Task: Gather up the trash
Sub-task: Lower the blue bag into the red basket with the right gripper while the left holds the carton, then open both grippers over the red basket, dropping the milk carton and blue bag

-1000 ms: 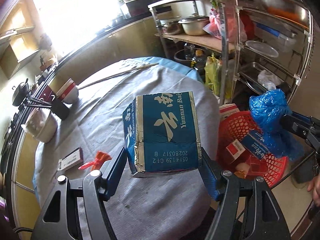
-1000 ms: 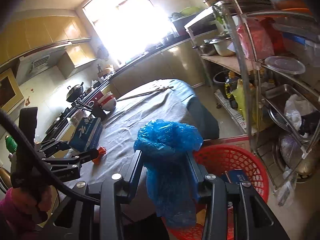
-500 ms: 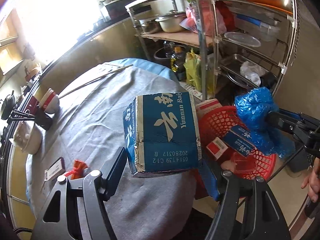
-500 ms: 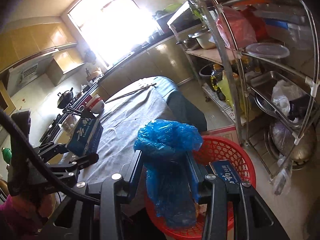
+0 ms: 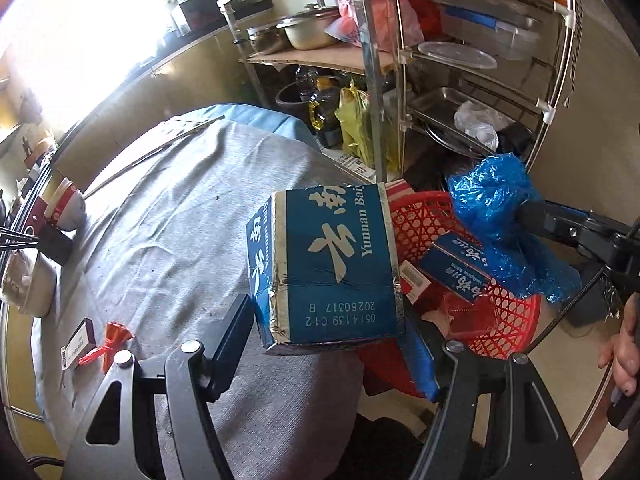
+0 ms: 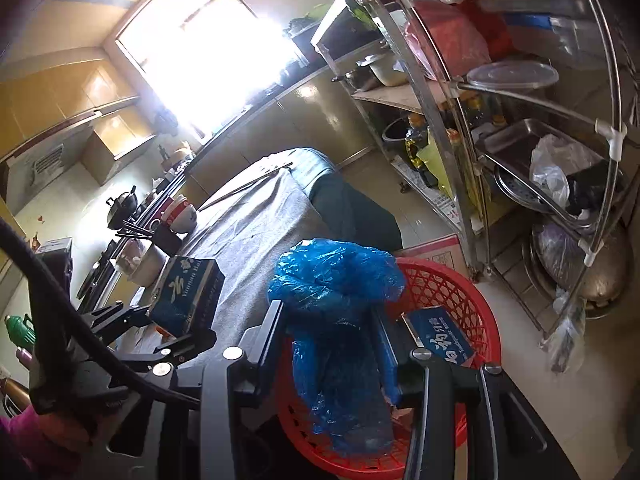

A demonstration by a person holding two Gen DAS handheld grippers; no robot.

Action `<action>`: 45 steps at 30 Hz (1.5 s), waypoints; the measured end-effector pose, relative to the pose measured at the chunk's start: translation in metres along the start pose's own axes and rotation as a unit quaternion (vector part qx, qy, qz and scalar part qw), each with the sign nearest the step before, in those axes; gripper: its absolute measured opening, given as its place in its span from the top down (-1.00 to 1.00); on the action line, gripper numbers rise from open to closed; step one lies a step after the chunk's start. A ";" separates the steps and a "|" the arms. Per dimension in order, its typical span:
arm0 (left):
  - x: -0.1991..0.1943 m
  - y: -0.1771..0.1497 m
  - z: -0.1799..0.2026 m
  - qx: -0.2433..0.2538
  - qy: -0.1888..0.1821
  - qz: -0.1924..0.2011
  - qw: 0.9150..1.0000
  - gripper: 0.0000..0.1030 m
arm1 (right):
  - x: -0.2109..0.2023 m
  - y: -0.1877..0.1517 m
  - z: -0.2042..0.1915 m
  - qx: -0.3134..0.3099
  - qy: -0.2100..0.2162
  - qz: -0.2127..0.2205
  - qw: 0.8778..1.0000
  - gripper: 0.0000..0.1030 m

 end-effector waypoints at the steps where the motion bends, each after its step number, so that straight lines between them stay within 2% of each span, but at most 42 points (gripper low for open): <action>1: 0.001 0.000 0.001 0.002 -0.001 0.000 1.000 -0.39 | 0.000 -0.001 0.001 0.002 -0.001 0.000 1.000 0.13; 18: 0.010 -0.002 0.025 0.024 -0.038 -0.009 0.999 -0.40 | 0.004 -0.007 0.030 0.040 -0.013 -0.007 0.999 0.12; 28: 0.008 -0.002 0.040 0.021 -0.096 -0.005 0.995 -0.41 | 0.010 -0.012 0.038 0.057 -0.020 -0.016 0.998 0.09; 31: 0.005 -0.003 0.044 0.028 -0.103 -0.003 0.994 -0.41 | 0.011 -0.013 0.041 0.076 -0.012 -0.020 0.997 0.02; 33: 0.005 -0.004 0.044 0.031 -0.103 -0.001 0.994 -0.41 | 0.011 -0.013 0.041 0.084 -0.008 -0.019 0.996 -0.13; 39: 0.006 -0.008 0.028 0.012 -0.099 -0.006 0.995 -0.41 | 0.009 -0.009 0.038 0.088 -0.007 -0.013 0.996 -0.14; 45: 0.006 -0.023 -0.014 -0.033 -0.079 -0.009 0.996 -0.41 | 0.017 -0.009 0.023 0.073 0.000 -0.019 0.997 -0.14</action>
Point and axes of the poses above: each gripper's, at about its wrist camera, not at the fingertips, and x roughly the way its jaws point, z to its right, y to its top, the point moved 10 cm from there along x, roughly the way its jaws point, and after that the axes turned 14 degrees about y, right-handed, at the moved point
